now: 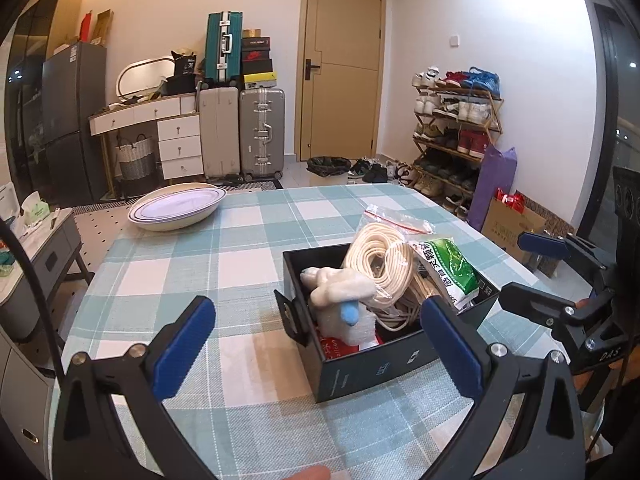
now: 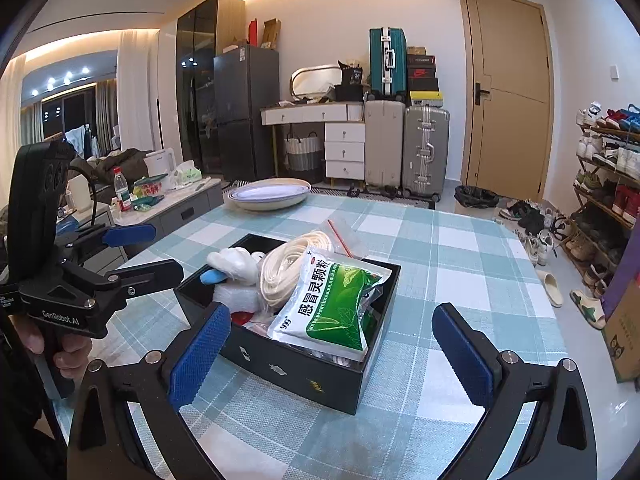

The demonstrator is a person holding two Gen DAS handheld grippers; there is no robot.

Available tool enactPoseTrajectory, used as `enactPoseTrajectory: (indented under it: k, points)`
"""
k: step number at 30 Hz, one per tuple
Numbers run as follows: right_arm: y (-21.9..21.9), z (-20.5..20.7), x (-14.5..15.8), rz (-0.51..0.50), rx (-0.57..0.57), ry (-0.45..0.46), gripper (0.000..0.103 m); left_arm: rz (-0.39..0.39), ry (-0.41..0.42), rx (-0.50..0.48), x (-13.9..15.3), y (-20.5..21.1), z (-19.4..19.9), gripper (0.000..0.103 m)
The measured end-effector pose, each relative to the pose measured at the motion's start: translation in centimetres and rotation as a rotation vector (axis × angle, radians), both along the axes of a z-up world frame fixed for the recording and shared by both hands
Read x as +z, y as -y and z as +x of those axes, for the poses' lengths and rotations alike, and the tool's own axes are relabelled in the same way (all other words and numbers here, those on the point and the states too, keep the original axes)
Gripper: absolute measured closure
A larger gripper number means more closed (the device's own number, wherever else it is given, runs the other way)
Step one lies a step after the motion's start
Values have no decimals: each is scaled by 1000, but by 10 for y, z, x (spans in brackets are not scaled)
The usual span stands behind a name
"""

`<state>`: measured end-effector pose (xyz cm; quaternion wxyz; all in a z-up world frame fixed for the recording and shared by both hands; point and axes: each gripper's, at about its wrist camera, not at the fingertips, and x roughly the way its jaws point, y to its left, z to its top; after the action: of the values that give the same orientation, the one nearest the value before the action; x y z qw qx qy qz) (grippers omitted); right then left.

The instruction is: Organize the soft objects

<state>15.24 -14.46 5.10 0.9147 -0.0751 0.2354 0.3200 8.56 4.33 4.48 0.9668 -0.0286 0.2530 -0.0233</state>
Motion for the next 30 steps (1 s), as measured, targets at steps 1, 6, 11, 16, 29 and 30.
enactPoseTrajectory:
  k: [1,6,11,16,29,30]
  points:
    - [1,-2,0,4,-2,3,1,-5,1,0,-1,-1,-1,0]
    - [6,-7,2,33,-21,12,0,2,-2,17,-9,1,-4,0]
    - [13,-12,0,55,-43,22,0,33,16,19,-14,8,-11,0]
    - [16,-17,-5,51,-51,28,0,29,22,42,-18,11,-12,0]
    - [17,-24,-15,61,-44,45,0,18,47,54,-27,9,-15,0]
    - [16,-24,-16,60,-44,44,0,22,50,54,-27,10,-16,0]
